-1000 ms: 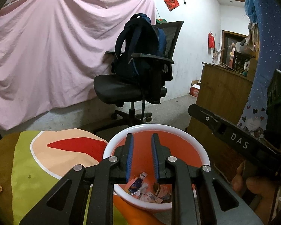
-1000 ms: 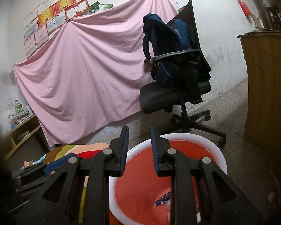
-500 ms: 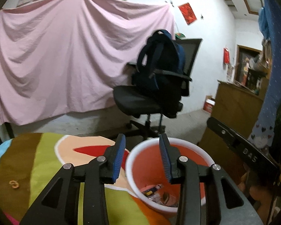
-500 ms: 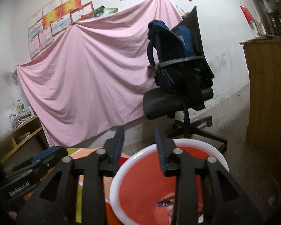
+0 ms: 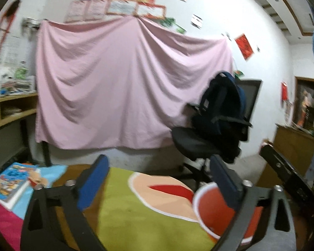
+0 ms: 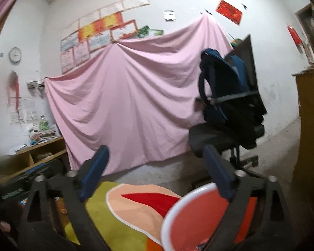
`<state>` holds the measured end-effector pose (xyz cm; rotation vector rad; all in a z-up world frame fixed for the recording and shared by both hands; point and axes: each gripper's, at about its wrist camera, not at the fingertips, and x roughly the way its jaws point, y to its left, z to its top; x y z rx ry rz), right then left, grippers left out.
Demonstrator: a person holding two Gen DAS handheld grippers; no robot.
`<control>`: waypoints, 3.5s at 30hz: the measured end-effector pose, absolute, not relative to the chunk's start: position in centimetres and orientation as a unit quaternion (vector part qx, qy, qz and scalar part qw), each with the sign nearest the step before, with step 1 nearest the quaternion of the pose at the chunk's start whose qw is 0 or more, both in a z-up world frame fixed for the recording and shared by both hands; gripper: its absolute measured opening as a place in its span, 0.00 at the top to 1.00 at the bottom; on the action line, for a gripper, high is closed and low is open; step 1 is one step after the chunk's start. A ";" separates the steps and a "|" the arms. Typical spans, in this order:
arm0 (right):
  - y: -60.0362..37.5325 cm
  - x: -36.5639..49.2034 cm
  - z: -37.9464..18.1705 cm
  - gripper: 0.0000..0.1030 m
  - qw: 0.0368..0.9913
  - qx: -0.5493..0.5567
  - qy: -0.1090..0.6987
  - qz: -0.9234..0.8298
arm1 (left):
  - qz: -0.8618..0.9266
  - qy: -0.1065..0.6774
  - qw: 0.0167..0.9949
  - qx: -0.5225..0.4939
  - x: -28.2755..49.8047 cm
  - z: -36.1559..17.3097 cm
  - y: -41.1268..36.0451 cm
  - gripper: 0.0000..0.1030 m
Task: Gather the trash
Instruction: 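Move both open tools back over the remaining trash on the table, then grasp the red-and-tan peel with the left tool while the right tool grasps the brown ring peel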
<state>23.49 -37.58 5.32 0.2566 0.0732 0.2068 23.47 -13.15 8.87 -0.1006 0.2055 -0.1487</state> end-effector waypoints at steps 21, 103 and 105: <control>-22.5 22.3 5.2 0.00 0.971 0.060 -0.038 0.229 | 0.063 0.063 0.994 -0.057 18.4 6.2 2.0 0.02; -9.9 37.6 -4.7 0.38 0.876 -0.064 0.327 0.350 | 0.075 0.365 0.923 -0.092 35.4 -3.7 13.0 0.71; -9.9 37.5 -4.6 0.38 0.877 -0.064 0.325 0.349 | 0.075 0.355 0.928 -0.087 35.0 -3.4 12.6 0.72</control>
